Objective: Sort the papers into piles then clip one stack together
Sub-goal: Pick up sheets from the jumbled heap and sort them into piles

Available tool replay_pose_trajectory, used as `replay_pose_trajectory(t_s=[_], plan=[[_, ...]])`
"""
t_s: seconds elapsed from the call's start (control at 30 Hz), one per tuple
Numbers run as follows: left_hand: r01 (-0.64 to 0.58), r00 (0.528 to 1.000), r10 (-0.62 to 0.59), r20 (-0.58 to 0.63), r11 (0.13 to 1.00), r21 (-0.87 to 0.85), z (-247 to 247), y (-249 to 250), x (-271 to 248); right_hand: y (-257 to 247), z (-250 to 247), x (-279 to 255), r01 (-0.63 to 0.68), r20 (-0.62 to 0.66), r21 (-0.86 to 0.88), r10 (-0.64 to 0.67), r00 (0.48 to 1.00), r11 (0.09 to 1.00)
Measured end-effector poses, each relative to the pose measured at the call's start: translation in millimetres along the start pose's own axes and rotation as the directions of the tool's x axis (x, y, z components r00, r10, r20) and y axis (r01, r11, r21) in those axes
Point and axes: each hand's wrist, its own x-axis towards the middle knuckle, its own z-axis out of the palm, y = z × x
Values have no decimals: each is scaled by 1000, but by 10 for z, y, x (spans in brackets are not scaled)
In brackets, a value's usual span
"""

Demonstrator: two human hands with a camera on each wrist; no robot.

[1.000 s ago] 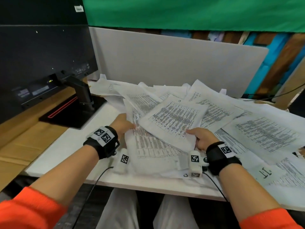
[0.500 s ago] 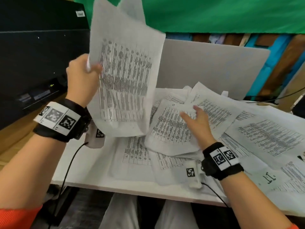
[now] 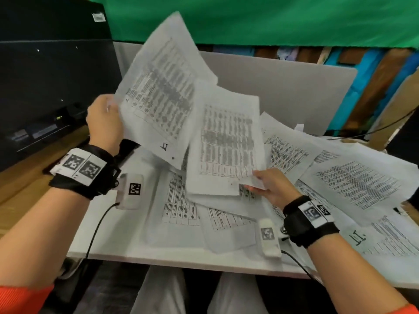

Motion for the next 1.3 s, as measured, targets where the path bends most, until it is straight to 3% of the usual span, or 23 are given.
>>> replay_pose_trajectory(t_s=[0.17, 0.3, 0.4, 0.5, 0.63, 0.73, 0.83, 1.0, 1.1, 1.2, 1.3], plan=[[-41, 996, 27, -89, 987, -157, 92, 218, -49, 139, -271, 35, -111, -57, -243, 100, 993, 964], [116, 993, -97, 66, 898, -425, 306, 535, -142, 132, -296, -21, -196, 37, -175, 205, 978, 965], [171, 976, -67, 208, 826, -537, 462, 795, -261, 149, -279, -80, -227, 74, -213, 247, 966, 950], [284, 935, -51, 350, 700, -655, 629, 932, -343, 160, -270, -84, -210, 53, -281, 233, 971, 936], [452, 855, -219, 470, 758, -470, 909, 657, -526, 160, -283, -108, -183, 56, -466, 235, 970, 866], [628, 736, -373, 564, 686, -366, 1078, 275, -769, 167, -298, -105, -187, -6, -356, 197, 980, 916], [685, 699, -510, 502, 679, -265, 1181, -61, -953, 207, -357, -108, -187, -34, -252, 185, 982, 950], [611, 714, -534, 452, 791, -32, 1258, -331, -1093, 256, -372, -159, -176, 55, -245, 195, 979, 953], [585, 694, -558, 455, 806, 96, 1284, -419, -1100, 253, -305, -195, -176, 141, -243, 214, 967, 954], [496, 698, -525, 488, 845, 199, 1291, -438, -1095, 213, -281, -239, -173, 202, -376, 263, 943, 910], [349, 694, -496, 522, 866, 359, 1259, -452, -1063, 133, -354, -186, -127, 126, -530, 226, 966, 839]])
